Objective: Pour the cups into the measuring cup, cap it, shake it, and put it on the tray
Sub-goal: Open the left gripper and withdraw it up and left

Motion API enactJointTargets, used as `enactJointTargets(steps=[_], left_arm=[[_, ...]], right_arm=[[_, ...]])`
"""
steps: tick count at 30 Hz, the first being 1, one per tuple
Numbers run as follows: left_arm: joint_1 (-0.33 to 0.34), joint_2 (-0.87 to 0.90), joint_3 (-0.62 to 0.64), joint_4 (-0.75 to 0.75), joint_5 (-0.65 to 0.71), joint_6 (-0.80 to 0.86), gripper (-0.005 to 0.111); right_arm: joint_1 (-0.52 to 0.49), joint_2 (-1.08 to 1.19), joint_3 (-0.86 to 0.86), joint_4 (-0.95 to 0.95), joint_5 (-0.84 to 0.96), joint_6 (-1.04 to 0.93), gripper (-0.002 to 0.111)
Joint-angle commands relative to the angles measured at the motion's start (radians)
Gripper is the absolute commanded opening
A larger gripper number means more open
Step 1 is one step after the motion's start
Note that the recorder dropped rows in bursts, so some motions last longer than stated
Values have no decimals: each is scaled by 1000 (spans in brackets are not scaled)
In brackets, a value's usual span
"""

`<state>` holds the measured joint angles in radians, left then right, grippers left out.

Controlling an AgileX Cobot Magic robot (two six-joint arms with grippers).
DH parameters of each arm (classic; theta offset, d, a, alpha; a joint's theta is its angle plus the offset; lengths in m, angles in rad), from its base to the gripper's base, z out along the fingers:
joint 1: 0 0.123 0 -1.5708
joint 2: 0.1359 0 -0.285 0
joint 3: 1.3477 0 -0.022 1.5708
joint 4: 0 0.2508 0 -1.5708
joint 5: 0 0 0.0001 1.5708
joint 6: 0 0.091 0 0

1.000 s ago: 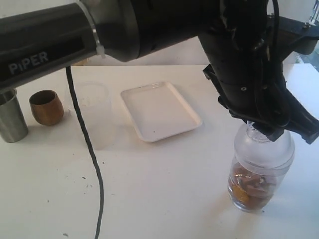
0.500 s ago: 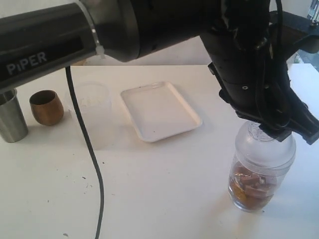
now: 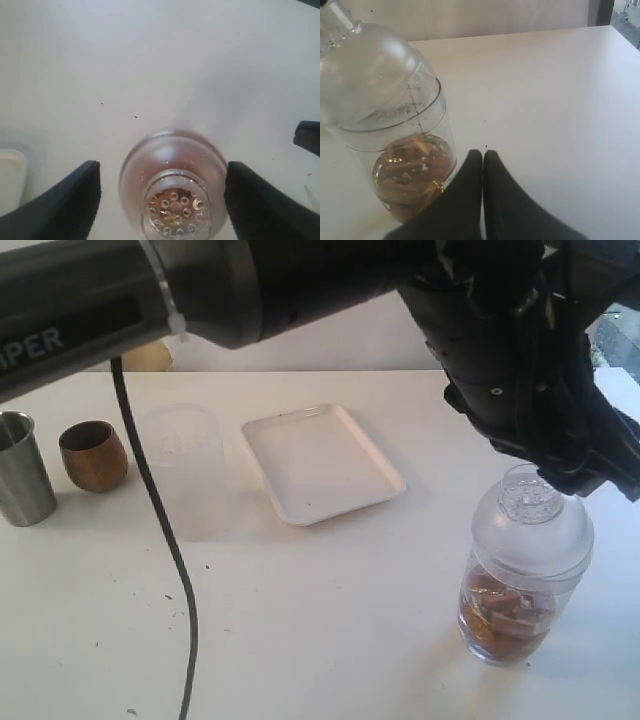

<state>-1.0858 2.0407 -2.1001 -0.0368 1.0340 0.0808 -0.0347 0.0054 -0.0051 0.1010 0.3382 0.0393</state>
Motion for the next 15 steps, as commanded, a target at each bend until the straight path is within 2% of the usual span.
enactJointTargets(steps=[1, 4, 6, 10, 15], left_arm=[[-3, -45, -7, 63, 28, -29, 67], [-3, -63, -7, 119, 97, -69, 55], [-3, -75, -7, 142, 138, -81, 39], [-3, -100, -7, 141, 166, -81, 0], [-8, -142, -7, 101, 187, -81, 0]], right_arm=[[4, -5, 5, -2, -2, 0, 0], [4, -5, 5, -2, -2, 0, 0], [4, -5, 5, -2, -2, 0, 0], [4, -5, 5, -2, -2, 0, 0], [4, -5, 5, -2, -2, 0, 0]])
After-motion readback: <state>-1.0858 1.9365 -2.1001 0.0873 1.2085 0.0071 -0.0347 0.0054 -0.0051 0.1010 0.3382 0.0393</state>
